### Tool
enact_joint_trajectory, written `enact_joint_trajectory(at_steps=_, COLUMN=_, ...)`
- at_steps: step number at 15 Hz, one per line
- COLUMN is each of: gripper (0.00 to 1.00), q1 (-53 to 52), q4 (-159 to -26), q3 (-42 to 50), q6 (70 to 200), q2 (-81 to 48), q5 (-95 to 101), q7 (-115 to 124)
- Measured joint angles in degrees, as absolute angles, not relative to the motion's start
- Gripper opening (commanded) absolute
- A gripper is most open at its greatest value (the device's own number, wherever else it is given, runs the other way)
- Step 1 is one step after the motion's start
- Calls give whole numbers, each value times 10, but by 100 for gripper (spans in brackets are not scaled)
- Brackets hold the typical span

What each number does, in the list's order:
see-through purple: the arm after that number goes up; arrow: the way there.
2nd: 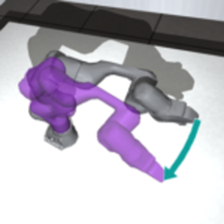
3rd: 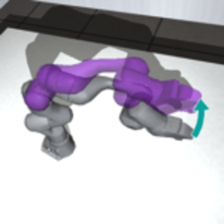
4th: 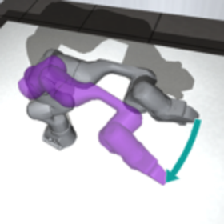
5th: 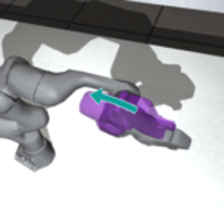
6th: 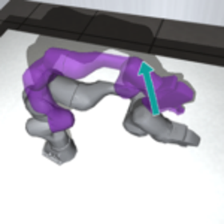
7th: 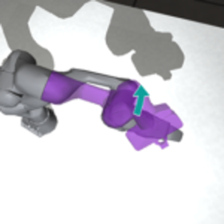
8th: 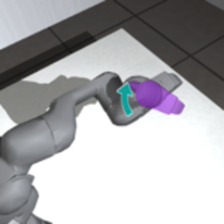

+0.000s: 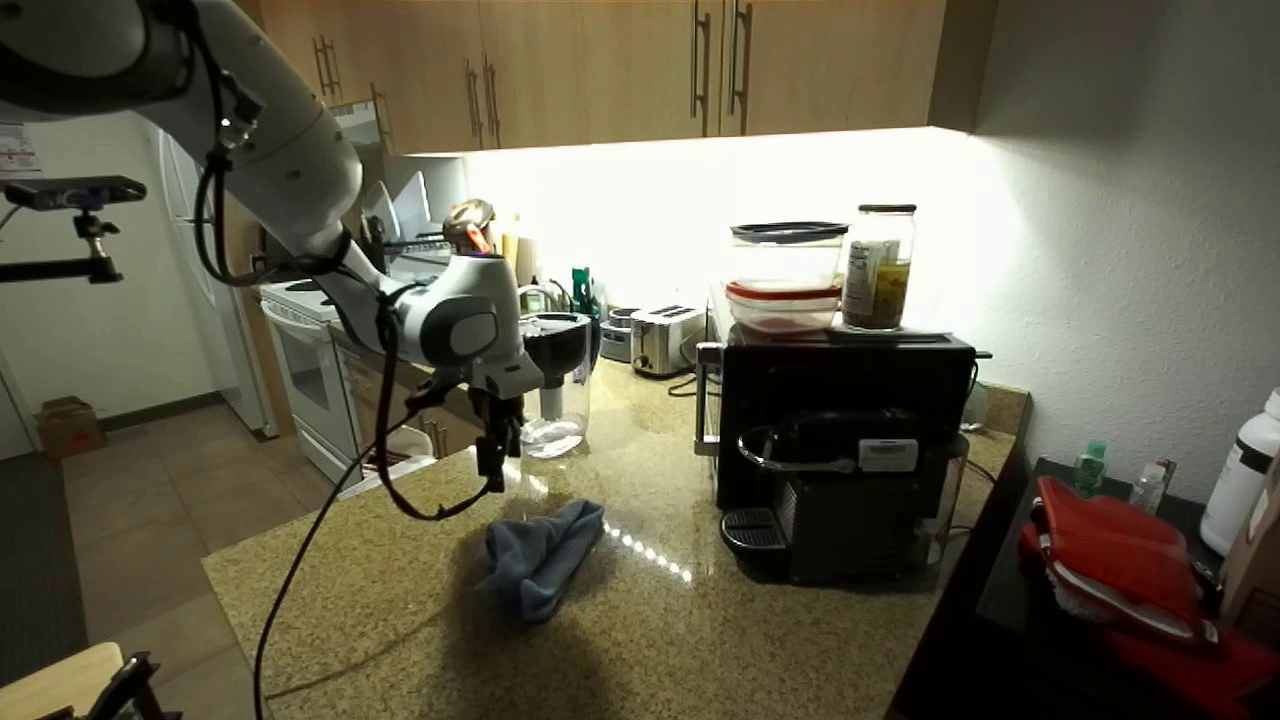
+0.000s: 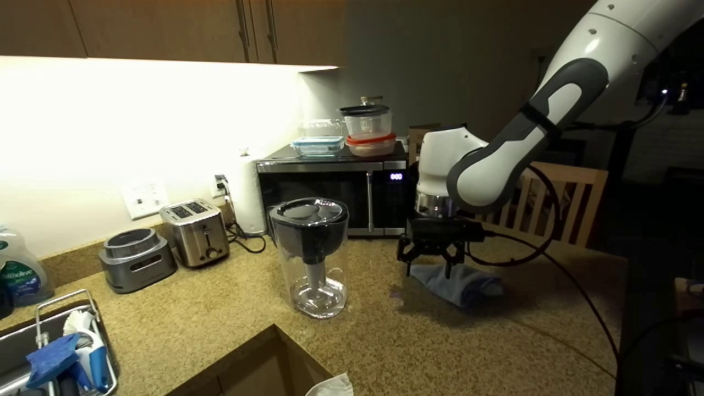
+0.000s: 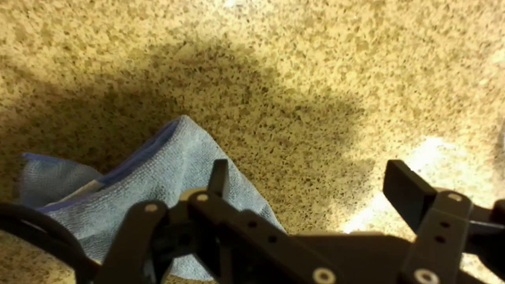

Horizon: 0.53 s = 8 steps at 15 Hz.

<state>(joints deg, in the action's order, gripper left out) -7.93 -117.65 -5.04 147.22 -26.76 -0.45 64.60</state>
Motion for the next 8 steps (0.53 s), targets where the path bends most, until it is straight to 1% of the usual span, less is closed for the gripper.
enact_joint_trajectory(at_steps=3, gripper=100, q1=-77, q4=-1166, q3=-46, q6=1434, q2=-267, q5=-13, q7=578)
enact_joint_trajectory(at_steps=8, gripper=100, q1=-96, q4=-1146, q3=-1, q6=1370, q2=-270, q5=15, q7=568)
